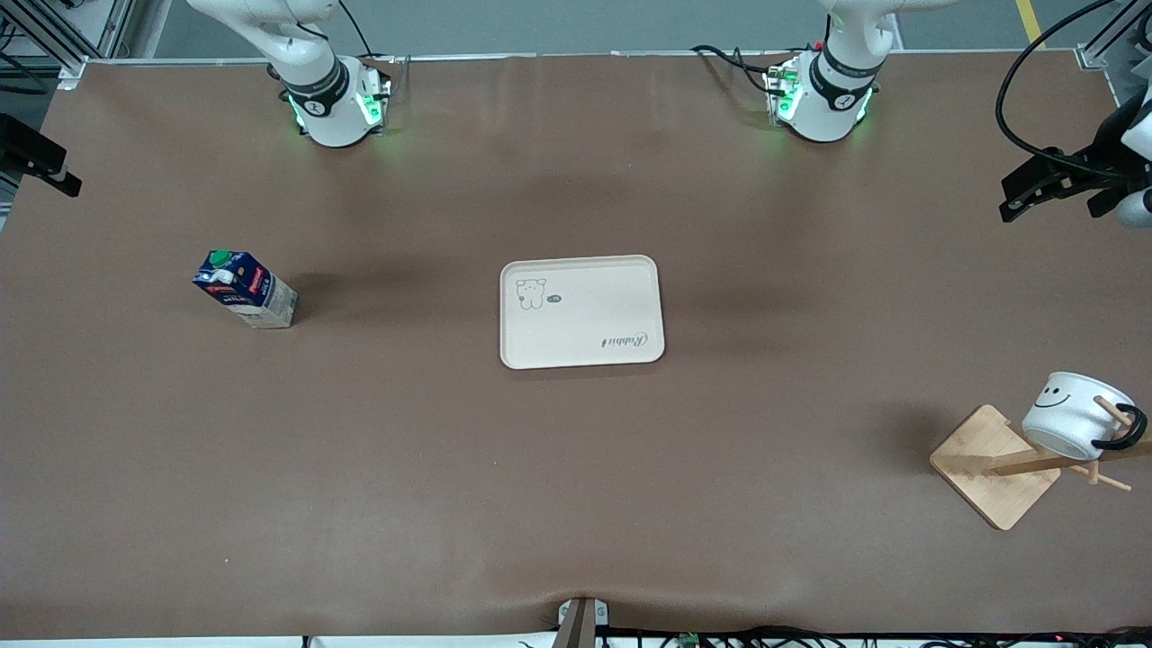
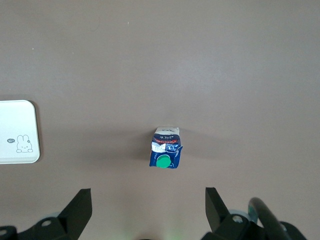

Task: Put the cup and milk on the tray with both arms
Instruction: 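Move the left gripper toward the white mug on the wooden stand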

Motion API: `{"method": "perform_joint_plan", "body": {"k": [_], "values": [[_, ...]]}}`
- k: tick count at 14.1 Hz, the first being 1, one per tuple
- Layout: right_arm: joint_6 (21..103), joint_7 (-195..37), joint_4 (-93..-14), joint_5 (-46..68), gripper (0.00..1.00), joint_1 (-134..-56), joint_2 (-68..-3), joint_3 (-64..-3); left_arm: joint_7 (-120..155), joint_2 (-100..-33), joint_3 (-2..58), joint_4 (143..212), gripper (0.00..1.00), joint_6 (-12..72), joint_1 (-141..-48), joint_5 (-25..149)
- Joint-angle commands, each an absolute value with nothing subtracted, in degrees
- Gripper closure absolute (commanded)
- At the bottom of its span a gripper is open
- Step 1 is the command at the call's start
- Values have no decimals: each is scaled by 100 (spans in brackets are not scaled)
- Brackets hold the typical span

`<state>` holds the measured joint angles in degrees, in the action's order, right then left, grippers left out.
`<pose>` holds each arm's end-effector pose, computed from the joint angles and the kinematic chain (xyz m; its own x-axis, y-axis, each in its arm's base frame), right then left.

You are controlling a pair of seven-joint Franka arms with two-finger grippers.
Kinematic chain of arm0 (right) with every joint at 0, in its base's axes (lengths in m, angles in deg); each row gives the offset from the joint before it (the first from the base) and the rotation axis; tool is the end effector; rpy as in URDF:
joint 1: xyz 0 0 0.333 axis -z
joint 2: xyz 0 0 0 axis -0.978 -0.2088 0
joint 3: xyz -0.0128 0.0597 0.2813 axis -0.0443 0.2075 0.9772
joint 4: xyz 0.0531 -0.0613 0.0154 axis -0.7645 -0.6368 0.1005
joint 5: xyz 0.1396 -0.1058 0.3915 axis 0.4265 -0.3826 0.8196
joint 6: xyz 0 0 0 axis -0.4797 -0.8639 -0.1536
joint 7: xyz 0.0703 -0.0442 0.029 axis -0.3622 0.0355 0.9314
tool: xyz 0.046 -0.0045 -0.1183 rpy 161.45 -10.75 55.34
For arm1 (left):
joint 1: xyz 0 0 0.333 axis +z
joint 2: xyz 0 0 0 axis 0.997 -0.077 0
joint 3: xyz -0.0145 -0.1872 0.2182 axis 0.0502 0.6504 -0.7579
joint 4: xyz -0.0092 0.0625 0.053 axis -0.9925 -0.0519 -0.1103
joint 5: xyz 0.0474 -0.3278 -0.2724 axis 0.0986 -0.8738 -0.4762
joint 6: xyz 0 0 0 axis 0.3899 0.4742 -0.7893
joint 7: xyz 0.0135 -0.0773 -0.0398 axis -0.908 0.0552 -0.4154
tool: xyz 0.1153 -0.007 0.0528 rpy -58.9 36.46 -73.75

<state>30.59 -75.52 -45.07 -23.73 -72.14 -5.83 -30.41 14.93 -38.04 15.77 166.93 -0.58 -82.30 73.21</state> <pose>0.5432 -0.0722 0.6273 0.9999 0.0158 0.0065 0.0160 -0.9992 -0.0371 0.5705 -0.0236 0.6096 0.9997 0.0234 0.0034 0.0235 -0.9988 -0.0422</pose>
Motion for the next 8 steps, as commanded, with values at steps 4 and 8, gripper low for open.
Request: {"method": "perform_joint_plan", "body": {"k": [4, 8], "values": [[3021, -7615, -4464, -2373, 0, -7180, -583, -3031, 1442, -3974, 1562, 16376, 0, -51, -8207, 7255], [3021, -7615, -4455, -2373, 0, -7180, -583, -3031, 1520, -4037, 1562, 16331, 0, 89, -8215, 7264]]}}
